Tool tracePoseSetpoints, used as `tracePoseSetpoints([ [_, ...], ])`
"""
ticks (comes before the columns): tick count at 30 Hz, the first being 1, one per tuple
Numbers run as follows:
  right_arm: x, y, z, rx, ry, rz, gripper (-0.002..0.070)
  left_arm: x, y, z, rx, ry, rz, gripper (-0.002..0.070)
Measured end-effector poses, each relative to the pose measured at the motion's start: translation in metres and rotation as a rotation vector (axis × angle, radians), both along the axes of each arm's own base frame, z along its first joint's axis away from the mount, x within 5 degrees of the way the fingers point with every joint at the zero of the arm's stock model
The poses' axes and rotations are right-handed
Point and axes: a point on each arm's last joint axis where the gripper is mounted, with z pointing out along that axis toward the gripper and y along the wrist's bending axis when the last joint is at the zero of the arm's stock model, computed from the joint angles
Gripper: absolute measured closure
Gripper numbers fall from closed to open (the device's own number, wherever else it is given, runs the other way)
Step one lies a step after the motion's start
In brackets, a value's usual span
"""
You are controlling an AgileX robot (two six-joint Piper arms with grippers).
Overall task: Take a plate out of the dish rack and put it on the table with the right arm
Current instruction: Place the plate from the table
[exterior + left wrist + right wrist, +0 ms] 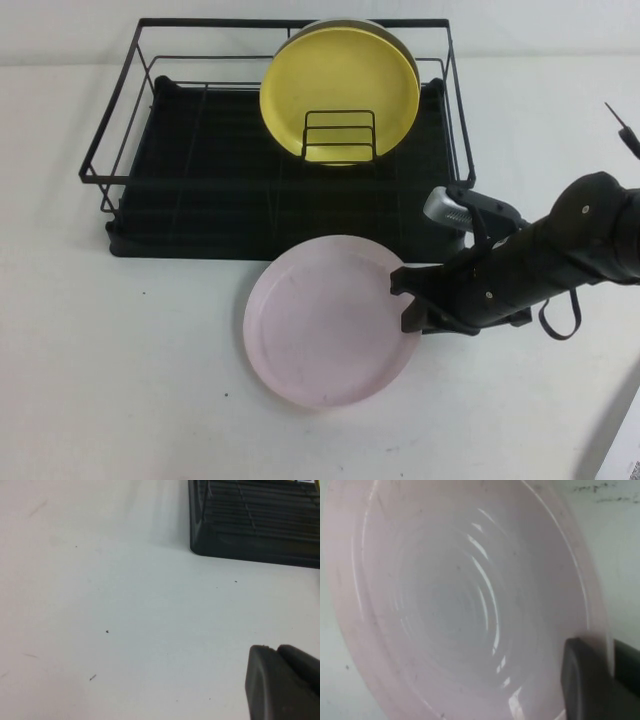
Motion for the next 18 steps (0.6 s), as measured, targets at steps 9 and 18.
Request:
tracePoseSetpoints([
  [9, 0.002, 0.001, -0.016, -0.018, 0.04, -0.003, 0.0586, 0.0, 0.0, 0.0, 0.0, 0.0, 0.0, 0.0679],
  [18, 0.003, 0.001, -0.019, -0.022, 0.042, -0.007, 0.0367, 0.0, 0.0, 0.0, 0.0, 0.0, 0.0, 0.0679],
])
